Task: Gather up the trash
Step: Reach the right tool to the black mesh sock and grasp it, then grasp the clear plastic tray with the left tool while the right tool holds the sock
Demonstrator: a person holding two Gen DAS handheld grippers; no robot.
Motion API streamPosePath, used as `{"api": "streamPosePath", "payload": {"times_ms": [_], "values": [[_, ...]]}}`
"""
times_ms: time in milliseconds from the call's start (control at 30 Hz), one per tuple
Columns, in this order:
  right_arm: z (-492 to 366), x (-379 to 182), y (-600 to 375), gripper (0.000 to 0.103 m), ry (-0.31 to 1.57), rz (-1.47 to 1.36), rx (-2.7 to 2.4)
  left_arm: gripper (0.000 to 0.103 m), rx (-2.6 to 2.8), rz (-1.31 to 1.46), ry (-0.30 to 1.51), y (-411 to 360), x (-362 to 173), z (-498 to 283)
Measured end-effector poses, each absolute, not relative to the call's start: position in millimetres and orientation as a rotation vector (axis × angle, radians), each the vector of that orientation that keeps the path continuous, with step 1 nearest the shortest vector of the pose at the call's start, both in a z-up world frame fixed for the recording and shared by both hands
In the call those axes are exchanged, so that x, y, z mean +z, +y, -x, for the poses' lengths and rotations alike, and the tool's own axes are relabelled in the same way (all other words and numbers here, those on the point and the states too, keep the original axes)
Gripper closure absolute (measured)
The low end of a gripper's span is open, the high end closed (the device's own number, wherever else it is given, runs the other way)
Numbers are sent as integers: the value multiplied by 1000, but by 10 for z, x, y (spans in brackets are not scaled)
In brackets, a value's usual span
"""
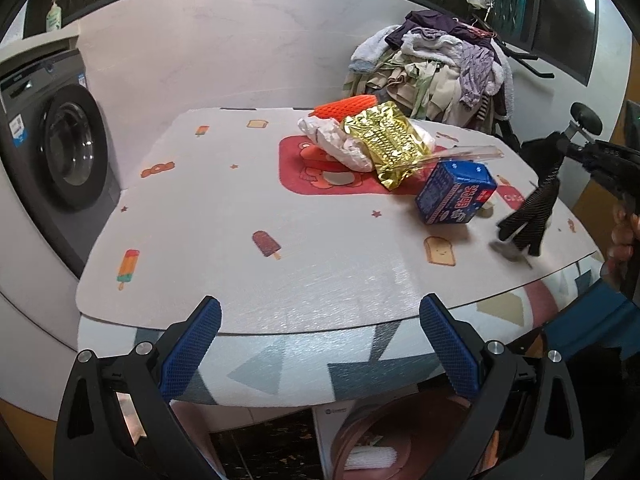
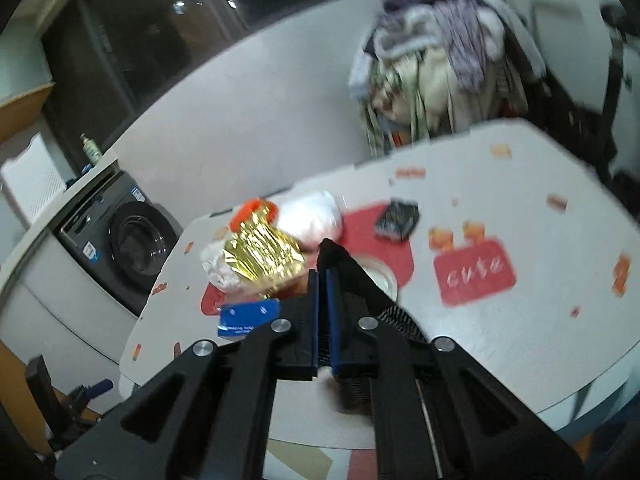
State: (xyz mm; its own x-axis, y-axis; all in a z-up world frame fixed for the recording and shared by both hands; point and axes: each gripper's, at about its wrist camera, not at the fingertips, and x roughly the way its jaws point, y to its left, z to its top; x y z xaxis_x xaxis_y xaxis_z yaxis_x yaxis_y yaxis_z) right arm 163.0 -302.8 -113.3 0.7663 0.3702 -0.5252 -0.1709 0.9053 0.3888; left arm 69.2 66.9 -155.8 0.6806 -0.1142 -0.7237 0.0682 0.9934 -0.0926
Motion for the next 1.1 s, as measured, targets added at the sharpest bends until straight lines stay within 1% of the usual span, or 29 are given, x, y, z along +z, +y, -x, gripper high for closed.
{"api": "streamPosePath", "payload": {"times_ms": [167, 333, 400, 467, 533, 567, 633, 733, 867, 900, 967, 1033, 1067, 1100], "values": [[-1499, -1043, -3041, 95, 618, -263, 280, 6, -153, 126, 829, 628, -1474, -866], [-1490, -1116, -3104, 95, 640, -261, 256, 6, -230, 93, 801, 401, -1302, -1193], [-1489, -1107, -3130, 95, 635, -254, 250, 6, -273, 149, 814, 347, -1265, -1414], [-1486, -1092, -3152, 95, 631, -244, 249, 8, -316, 238, 852, 320, -1285, -1669], [-1498, -1095, -3174, 95, 630, -232, 246, 23, -357, 358, 911, 305, -1370, -1938], [-1505, -1109, -3184, 95, 632, -228, 244, 26, -368, 448, 952, 315, -1457, -2101], [-1517, -1147, -3204, 95, 639, -228, 242, 40, -357, 610, 1017, 350, -1637, -2349], [-1545, -1217, -3238, 95, 652, -234, 237, 52, -343, 842, 1078, 382, -1918, -2657], [-1571, -1288, -3282, 95, 659, -241, 232, 54, -349, 1030, 1117, 331, -2171, -2877], [-1575, -1299, -3289, 95, 661, -242, 232, 57, -346, 1057, 1134, 285, -2232, -2927], [-1590, -1332, -3315, 95, 664, -246, 230, 60, -355, 1100, 1142, 225, -2308, -2980], [-1601, -1362, -3331, 95, 668, -251, 229, 68, -366, 1154, 1136, 203, -2363, -3004], [-1607, -1375, -3339, 95, 670, -253, 229, 70, -375, 1199, 1135, 187, -2413, -3021], [-1614, -1393, -3346, 95, 672, -256, 228, 75, -381, 1224, 1139, 169, -2447, -3027]]}}
